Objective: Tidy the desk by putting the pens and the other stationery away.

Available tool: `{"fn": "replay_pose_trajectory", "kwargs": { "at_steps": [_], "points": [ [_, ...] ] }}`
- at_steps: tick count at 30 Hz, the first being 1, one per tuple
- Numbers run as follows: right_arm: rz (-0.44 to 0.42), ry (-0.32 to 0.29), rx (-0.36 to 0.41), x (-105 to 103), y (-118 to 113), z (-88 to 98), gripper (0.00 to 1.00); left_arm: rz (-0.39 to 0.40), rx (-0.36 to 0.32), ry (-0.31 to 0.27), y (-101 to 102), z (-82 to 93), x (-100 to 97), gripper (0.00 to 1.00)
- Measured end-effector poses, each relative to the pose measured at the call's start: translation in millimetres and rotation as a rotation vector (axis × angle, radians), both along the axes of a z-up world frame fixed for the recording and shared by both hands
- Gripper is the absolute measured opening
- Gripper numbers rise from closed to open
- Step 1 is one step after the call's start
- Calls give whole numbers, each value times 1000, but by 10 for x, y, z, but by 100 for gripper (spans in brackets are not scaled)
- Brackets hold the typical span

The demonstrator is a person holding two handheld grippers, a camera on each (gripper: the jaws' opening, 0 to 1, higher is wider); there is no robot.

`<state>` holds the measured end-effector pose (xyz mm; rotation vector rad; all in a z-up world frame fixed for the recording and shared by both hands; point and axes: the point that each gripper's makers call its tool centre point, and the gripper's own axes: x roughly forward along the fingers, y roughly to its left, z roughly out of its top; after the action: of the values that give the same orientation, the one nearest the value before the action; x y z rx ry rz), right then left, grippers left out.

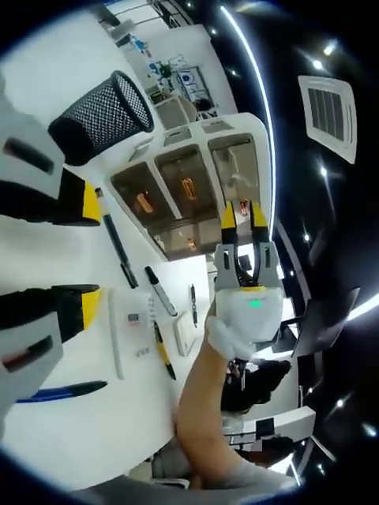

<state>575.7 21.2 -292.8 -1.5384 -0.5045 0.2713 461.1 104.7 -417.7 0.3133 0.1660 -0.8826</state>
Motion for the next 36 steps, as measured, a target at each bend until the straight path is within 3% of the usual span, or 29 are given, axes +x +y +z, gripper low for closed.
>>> {"fn": "replay_pose_trajectory", "kwargs": {
  "at_steps": [7,11,16,23,29,36],
  "points": [
    [4,7,-41,2,-34,42,15,-1,12,-9,-14,-7,-13,30],
    [47,61,-23,16,-27,30,12,0,14,-13,-13,-3,-14,30],
    [97,71,-28,25,-36,19,11,2,18,-12,-12,-9,-12,30],
    [102,96,-54,31,-68,27,10,-6,25,-12,-35,-22,-27,30],
    [163,172,14,52,-89,38,9,-18,4,4,-51,-5,-49,30],
    [145,161,7,72,-62,24,9,-20,9,18,-73,-55,-55,29]
  ]
}}
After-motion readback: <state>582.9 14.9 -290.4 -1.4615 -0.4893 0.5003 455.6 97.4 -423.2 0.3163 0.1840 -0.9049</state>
